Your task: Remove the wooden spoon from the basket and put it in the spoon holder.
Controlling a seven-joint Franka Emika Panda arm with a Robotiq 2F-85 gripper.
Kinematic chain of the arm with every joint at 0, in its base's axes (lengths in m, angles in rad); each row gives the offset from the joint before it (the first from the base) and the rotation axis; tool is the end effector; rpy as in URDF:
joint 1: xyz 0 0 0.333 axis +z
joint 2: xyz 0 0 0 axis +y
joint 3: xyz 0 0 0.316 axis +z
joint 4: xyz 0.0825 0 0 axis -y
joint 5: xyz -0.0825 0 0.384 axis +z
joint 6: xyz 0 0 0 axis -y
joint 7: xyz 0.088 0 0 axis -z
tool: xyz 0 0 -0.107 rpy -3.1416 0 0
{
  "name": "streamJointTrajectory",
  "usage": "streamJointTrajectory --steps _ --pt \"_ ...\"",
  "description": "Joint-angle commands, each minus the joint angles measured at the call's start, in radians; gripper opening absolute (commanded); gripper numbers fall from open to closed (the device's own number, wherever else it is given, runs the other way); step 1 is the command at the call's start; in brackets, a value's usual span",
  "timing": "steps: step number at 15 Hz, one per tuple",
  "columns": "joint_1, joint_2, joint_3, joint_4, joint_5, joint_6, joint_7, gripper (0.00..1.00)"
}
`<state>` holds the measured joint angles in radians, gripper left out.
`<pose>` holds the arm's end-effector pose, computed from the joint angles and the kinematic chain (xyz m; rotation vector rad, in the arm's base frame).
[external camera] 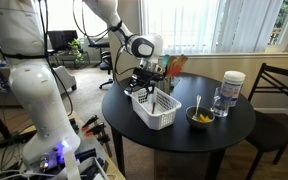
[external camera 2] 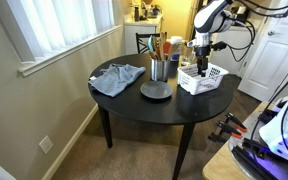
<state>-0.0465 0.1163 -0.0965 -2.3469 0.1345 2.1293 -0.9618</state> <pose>0.4682 -0.0619 0.2606 -2.6834 -1.0209 0.3416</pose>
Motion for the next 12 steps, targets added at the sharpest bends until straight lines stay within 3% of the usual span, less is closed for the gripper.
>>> streamJointTrajectory --steps 1,7,12 --pt "-0.037 0.056 0.024 0.050 0.012 0.010 -0.078 1.00" --pt "-0.048 0.095 0.038 0.095 0.004 0.032 -0.084 1.00" --pt "-0.056 0.115 0.035 0.083 -0.022 0.137 -0.049 1.00"
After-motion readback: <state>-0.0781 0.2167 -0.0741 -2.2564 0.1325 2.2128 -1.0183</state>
